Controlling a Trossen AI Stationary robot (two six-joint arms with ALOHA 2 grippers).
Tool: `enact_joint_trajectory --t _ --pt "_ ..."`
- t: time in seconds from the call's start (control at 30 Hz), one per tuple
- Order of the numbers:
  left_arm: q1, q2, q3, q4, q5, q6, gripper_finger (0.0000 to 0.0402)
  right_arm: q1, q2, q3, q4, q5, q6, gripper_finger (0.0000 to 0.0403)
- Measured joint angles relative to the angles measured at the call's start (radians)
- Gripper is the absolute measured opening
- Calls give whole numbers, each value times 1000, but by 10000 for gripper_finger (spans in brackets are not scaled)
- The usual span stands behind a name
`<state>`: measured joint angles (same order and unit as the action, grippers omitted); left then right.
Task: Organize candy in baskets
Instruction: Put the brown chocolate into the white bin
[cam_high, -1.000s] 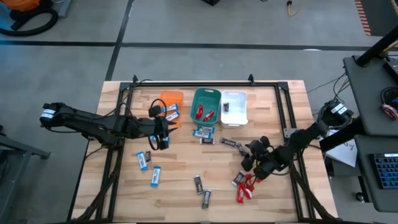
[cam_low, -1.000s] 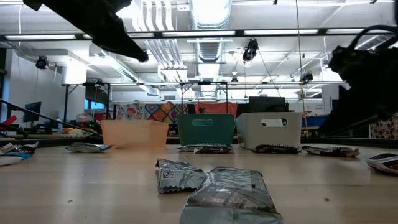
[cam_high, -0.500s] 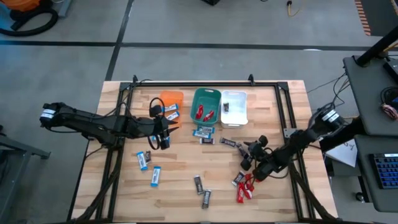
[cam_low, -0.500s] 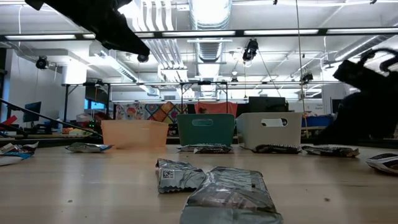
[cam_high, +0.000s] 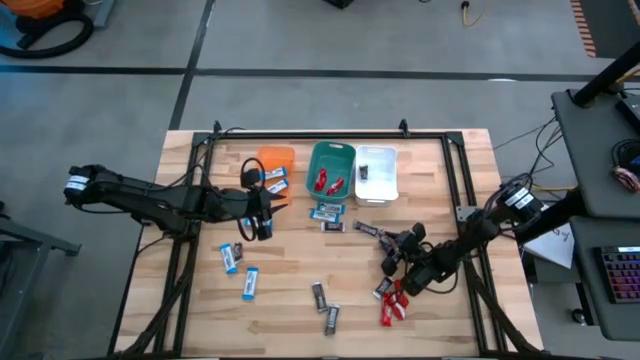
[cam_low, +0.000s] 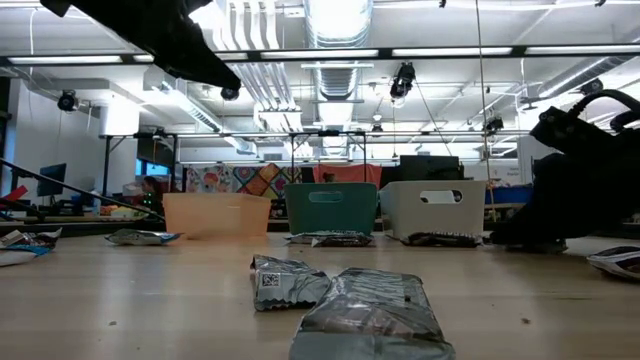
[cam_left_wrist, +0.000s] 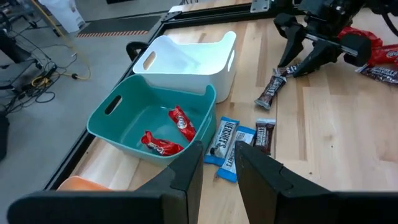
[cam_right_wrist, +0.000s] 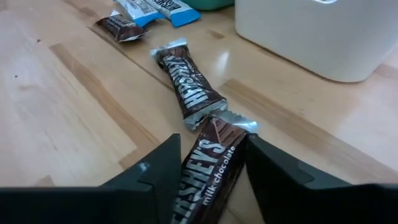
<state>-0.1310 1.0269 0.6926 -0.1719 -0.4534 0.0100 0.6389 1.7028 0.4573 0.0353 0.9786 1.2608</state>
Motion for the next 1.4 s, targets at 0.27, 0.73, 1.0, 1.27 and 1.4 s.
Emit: enact_joint_trajectory --t 0.27,0.73,1.0,1.27,1.4 --pt "0 -1 0 4 0 96 77 0 -91 -3 -47 -52 -11 81" --pt "5 -73 0 24 -44 128 77 -3 -350 3 -90 -50 -111 70" --pt "5 -61 0 79 161 147 77 -75 -565 64 -83 -50 -283 70" --pt "37 -51 -1 116 158 213 77 -236 -654 121 -85 -87 -510 70" --pt "69 -53 -1 143 160 279 77 -377 -662 127 -84 -176 -608 70"
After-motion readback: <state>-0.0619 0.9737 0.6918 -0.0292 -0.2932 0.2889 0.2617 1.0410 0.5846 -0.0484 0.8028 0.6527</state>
